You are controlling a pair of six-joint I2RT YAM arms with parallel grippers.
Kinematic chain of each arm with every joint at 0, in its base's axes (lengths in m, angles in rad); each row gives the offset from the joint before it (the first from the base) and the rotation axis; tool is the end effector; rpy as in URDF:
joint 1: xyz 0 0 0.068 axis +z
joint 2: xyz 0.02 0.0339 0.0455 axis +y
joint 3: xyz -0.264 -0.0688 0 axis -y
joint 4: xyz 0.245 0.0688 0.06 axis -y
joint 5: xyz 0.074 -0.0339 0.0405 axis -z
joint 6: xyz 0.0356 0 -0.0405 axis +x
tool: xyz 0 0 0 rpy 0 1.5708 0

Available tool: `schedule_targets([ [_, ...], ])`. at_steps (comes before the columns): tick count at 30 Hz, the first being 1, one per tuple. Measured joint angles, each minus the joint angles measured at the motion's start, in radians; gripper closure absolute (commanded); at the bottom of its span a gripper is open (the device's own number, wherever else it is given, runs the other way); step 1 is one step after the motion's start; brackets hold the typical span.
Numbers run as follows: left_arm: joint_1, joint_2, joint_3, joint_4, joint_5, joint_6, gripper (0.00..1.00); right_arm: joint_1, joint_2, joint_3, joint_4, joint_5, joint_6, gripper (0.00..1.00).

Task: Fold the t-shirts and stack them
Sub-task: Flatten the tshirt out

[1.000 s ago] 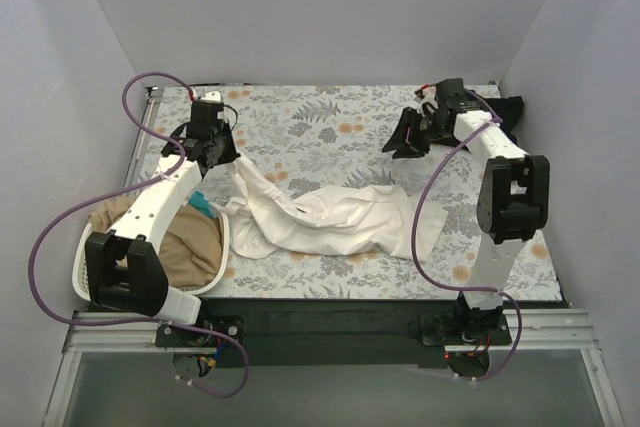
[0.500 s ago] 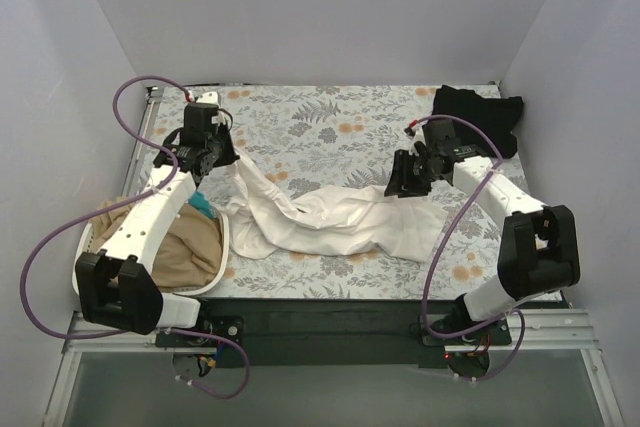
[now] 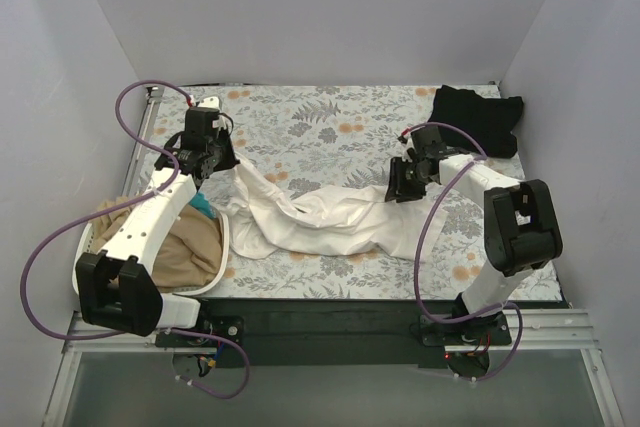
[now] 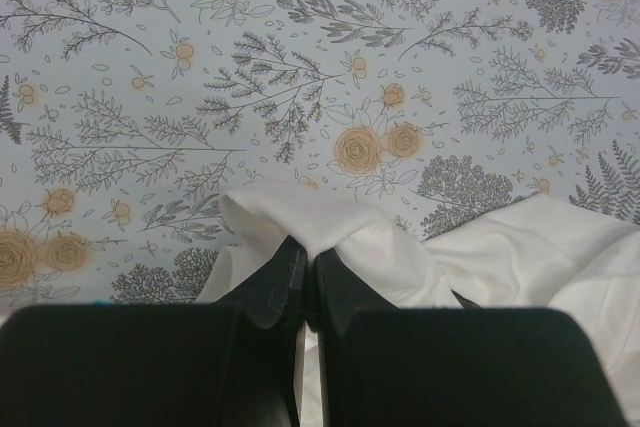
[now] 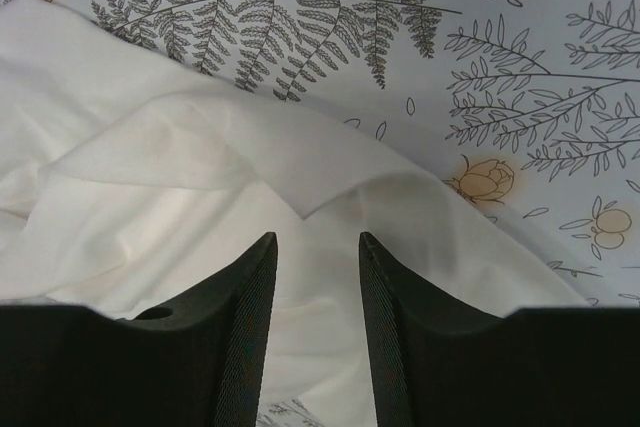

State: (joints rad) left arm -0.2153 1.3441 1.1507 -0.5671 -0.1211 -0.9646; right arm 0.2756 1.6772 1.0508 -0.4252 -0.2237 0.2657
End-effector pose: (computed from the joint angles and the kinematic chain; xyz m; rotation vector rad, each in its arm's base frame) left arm 0.2860 -0.0581 0.3072 -0.9236 2.1805 -0.4456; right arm 0.3208 0.0989 0.1866 -0.0925 2.6602 0.4769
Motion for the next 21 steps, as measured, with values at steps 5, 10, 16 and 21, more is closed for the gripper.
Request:
schedule_targets([
  [5, 0.0, 0.0, 0.0, 0.0, 0.006, 0.0, 1.0, 0.014, 0.046, 0.001, 0.036, 0.008, 0.008, 0.56],
  [10, 0.0, 0.0, 0.0, 0.0, 0.008, 0.0, 1.0, 0.026, 0.093, 0.024, 0.046, 0.02, 0.019, 0.56],
  [16, 0.0, -0.001, -0.006, 0.007, 0.011, 0.002, 1.0, 0.038, 0.098, 0.029, 0.067, 0.039, 0.03, 0.57],
  [21, 0.0, -0.002, -0.011, 0.007, 0.014, 0.005, 1.0, 0.042, 0.101, 0.04, 0.078, 0.062, 0.043, 0.58],
])
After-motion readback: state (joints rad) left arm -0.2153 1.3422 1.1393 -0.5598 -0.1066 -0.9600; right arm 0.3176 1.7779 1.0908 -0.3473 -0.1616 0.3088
